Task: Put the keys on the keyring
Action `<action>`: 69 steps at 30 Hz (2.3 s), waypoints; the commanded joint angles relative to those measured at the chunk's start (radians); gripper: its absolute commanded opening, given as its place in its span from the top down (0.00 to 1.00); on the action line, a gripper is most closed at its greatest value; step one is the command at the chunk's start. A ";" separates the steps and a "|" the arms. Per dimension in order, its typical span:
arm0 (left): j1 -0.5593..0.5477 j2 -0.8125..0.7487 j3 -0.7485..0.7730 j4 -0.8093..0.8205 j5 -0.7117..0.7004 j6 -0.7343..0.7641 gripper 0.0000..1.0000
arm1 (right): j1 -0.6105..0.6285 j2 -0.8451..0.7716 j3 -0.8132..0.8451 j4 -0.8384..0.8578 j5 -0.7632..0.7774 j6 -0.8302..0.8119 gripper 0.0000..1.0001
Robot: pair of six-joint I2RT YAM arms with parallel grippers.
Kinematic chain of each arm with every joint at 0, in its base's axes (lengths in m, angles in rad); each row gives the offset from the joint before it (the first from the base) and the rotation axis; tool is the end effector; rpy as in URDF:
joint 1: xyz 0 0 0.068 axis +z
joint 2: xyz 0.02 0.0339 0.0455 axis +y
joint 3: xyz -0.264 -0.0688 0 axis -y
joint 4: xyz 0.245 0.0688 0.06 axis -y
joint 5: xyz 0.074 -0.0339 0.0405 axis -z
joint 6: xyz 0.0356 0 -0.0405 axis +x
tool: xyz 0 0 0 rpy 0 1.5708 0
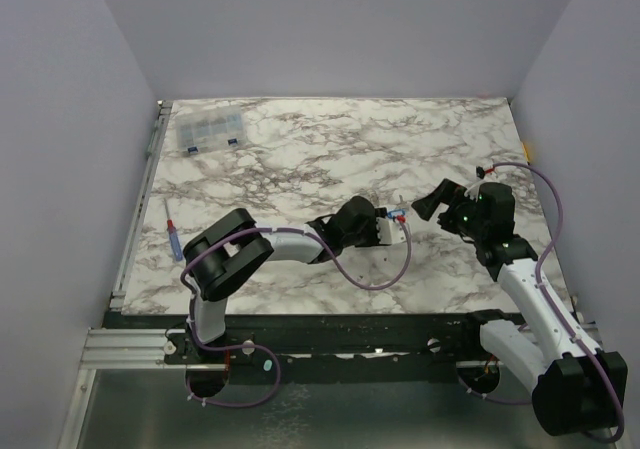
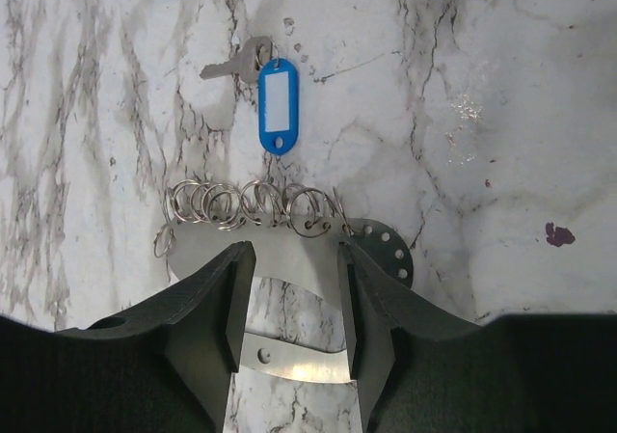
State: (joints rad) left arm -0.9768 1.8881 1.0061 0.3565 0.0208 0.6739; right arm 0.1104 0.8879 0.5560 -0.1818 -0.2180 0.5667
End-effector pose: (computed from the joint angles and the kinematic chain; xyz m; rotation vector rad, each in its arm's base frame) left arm 0.2228 -0.3313 0.1583 1.5536 1.4170 -0.2044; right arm 0.1972 0.0296 0.2417 0.3492 2.1061 0.6331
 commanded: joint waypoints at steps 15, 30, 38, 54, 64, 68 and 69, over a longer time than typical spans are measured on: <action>0.028 0.101 0.094 -0.077 0.159 -0.125 0.60 | 0.013 -0.021 0.003 0.004 -0.010 -0.013 0.00; 0.030 0.104 0.109 -0.086 0.121 -0.171 0.65 | 0.020 -0.025 -0.001 0.012 -0.002 -0.013 0.00; 0.033 0.066 0.076 -0.073 0.104 -0.174 0.56 | 0.020 -0.032 -0.001 0.007 -0.002 -0.011 0.00; 0.039 0.069 0.050 -0.001 0.135 -0.208 0.63 | 0.020 -0.045 -0.004 0.009 -0.006 -0.008 0.00; 0.043 0.059 0.041 -0.004 0.145 -0.208 0.82 | 0.020 -0.044 -0.005 0.010 -0.004 -0.008 0.00; 0.044 0.053 0.036 -0.003 0.152 -0.206 0.88 | 0.020 -0.042 -0.007 0.011 -0.006 -0.008 0.00; 0.044 0.052 0.035 -0.003 0.152 -0.204 0.90 | 0.020 -0.042 -0.007 0.012 -0.006 -0.008 0.00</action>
State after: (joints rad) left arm -0.9356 1.9675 1.0557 0.3428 0.1429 0.4713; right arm 0.1246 0.8562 0.5556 -0.1806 -0.2218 0.5671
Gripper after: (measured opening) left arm 0.153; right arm 0.998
